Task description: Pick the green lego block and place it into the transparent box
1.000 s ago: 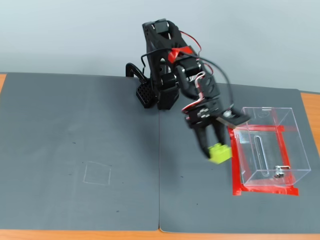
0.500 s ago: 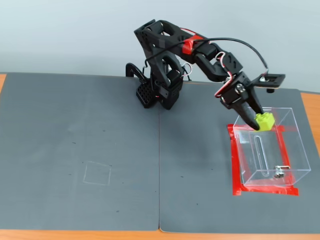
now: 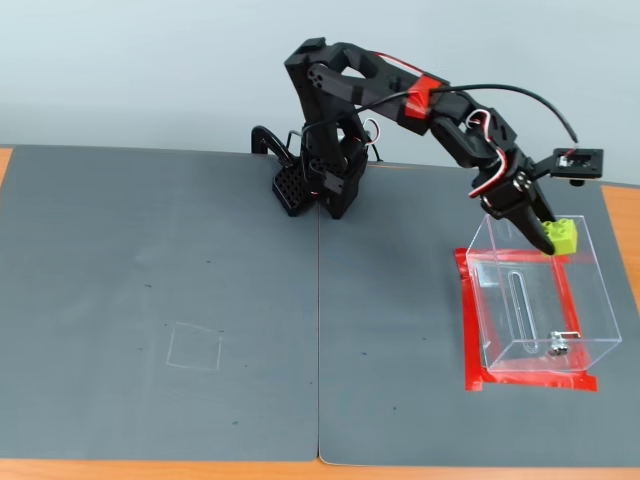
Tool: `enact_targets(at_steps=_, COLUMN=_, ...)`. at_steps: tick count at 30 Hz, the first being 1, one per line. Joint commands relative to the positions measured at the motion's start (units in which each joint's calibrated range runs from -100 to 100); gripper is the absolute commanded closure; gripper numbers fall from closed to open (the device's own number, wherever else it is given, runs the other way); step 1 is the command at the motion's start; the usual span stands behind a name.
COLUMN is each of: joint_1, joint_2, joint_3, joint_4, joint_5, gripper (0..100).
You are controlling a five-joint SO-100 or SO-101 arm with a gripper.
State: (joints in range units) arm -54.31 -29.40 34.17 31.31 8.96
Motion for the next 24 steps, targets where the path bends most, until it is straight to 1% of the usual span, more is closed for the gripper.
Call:
enact_targets(at_steps=1, joint_1=-0.63, joint_2=1.8, joint_3=-4.64, joint_4=0.03, joint_5=-0.13, gripper=90)
enact_targets(at_steps=10, joint_1=-1.68, joint_2=6.12, joint_3=-7.53, joint_4=0.03, joint_5=-0.18, gripper=90)
enact_targets(at_steps=24, joint_1=-1.68, joint_2=5.62, joint_3=-6.81, joint_4=0.03, joint_5=-0.55, gripper=89)
